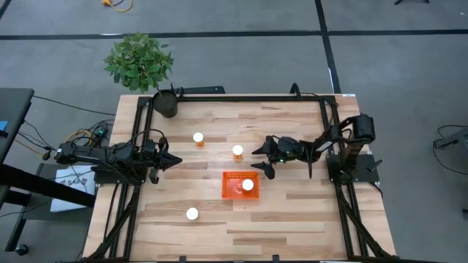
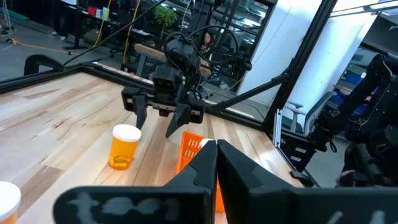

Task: Pick and place pill bottles into a basket
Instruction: Put the orange pill bottle into the orange bin

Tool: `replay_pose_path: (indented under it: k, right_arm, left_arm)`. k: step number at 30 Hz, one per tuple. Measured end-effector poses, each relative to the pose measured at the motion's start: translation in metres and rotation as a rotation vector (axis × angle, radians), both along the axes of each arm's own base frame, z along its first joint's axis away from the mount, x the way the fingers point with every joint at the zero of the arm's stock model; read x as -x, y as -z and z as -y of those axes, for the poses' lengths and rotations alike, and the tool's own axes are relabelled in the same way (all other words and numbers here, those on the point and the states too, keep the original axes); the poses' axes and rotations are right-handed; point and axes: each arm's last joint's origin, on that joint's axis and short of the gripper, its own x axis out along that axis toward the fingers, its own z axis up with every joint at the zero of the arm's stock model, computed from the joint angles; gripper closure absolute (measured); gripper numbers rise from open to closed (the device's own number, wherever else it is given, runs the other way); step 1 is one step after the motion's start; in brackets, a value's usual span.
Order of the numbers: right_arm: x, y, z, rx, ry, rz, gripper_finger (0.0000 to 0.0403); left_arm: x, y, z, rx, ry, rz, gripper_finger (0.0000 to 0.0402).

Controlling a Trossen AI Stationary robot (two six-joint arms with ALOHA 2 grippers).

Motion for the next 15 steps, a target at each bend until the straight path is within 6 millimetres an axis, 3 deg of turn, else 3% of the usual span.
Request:
replay_pose_path:
  k: [15]
  right_arm:
    - [-0.029, -0.009, 0.031, 0.027, 0.000, 0.063, 0.0121]
  left_arm:
    - [0.000, 0.000, 0.000, 0.000, 0.000, 0.000, 0.0402]
